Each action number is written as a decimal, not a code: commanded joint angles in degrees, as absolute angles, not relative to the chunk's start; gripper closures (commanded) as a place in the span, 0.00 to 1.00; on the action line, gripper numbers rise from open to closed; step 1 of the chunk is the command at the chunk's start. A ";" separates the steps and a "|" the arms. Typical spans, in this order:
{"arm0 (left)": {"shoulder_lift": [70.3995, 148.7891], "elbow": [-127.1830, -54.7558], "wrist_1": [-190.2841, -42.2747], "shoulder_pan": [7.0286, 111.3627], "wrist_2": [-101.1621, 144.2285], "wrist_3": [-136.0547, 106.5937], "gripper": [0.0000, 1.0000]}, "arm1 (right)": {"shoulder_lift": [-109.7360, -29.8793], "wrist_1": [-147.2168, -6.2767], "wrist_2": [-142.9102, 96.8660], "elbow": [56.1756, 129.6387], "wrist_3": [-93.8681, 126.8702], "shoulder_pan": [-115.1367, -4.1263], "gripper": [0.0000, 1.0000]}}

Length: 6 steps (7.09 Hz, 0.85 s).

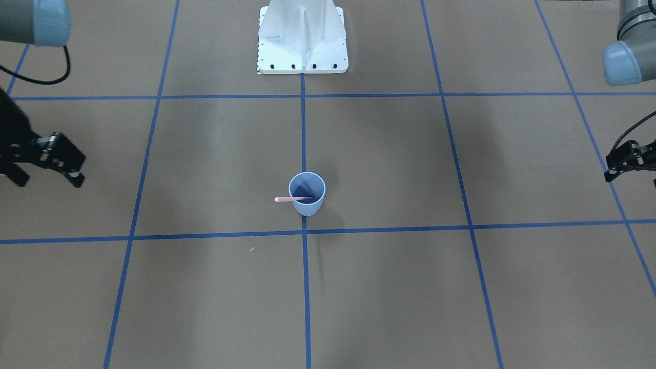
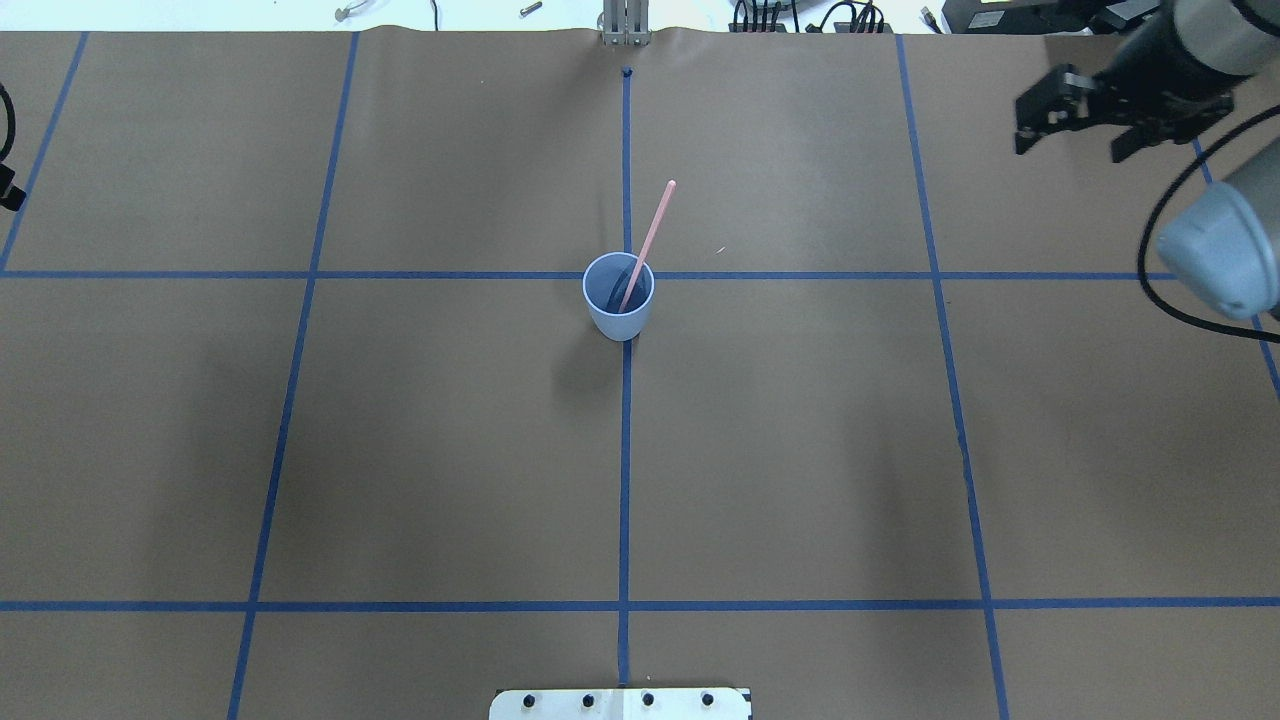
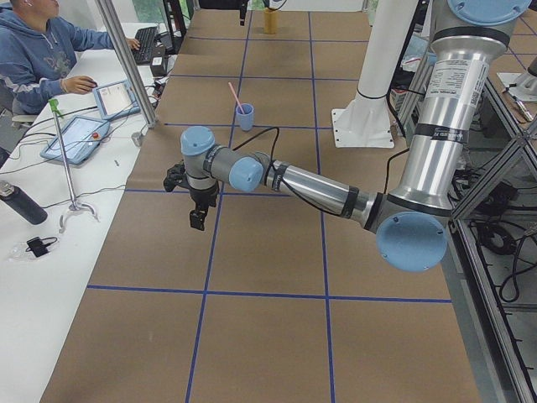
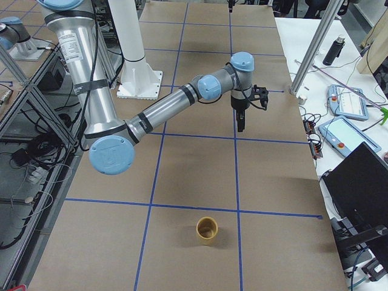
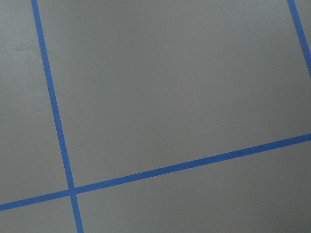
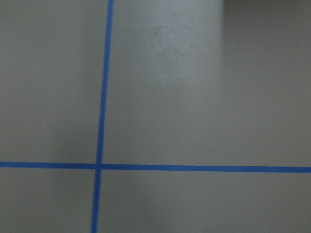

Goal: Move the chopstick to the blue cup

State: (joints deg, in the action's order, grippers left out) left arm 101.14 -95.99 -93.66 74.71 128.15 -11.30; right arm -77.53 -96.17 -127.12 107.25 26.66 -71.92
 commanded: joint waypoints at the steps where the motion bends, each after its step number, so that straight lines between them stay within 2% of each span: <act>1: 100.12 -95.10 -93.60 74.79 128.14 -11.34 0.01 | -81.73 -96.15 -132.69 101.81 11.93 -78.81 0.00; 2: 98.98 -94.92 -93.69 74.79 128.06 -10.99 0.01 | -81.91 -96.15 -133.58 98.73 6.73 -80.93 0.00; 4: 98.27 -94.40 -93.69 75.49 128.14 -11.69 0.01 | -82.79 -96.07 -133.77 97.65 4.31 -81.65 0.00; 6: 98.26 -90.47 -95.69 79.87 131.19 -11.08 0.01 | -82.79 -96.15 -133.77 96.86 4.31 -82.09 0.00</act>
